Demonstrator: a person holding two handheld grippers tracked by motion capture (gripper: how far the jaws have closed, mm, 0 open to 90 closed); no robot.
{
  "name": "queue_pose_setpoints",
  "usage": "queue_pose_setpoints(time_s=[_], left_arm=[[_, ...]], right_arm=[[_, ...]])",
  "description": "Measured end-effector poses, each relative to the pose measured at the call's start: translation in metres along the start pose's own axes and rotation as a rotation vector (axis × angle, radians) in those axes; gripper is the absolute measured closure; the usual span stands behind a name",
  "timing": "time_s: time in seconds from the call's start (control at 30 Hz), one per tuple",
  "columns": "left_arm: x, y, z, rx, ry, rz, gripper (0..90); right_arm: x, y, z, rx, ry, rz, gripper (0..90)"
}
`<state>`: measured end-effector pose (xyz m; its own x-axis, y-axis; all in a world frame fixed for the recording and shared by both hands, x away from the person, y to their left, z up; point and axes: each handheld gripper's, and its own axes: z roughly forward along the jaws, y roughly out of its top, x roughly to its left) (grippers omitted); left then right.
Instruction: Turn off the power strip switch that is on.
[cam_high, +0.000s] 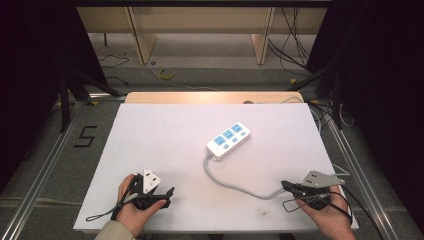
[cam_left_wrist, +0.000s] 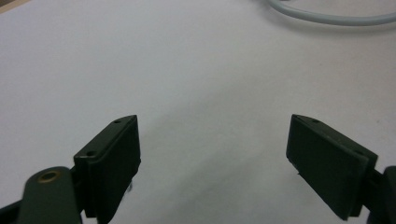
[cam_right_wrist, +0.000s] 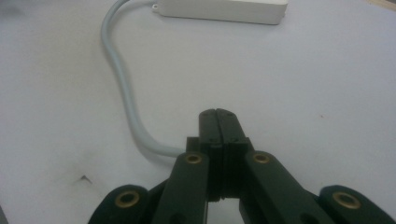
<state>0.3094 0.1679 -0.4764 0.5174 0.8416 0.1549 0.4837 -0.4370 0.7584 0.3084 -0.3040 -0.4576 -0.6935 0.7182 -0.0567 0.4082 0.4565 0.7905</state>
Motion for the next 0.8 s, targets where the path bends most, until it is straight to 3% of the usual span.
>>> queue_pose_setpoints(time_s=[0.8], left_arm=[[-0.003, 0.001, 0.002, 0.001, -0.008, 0.008, 17.3]], right_arm=[[0.001, 0.017, 0.013, 0.026, 0.008, -0.027, 90.0]])
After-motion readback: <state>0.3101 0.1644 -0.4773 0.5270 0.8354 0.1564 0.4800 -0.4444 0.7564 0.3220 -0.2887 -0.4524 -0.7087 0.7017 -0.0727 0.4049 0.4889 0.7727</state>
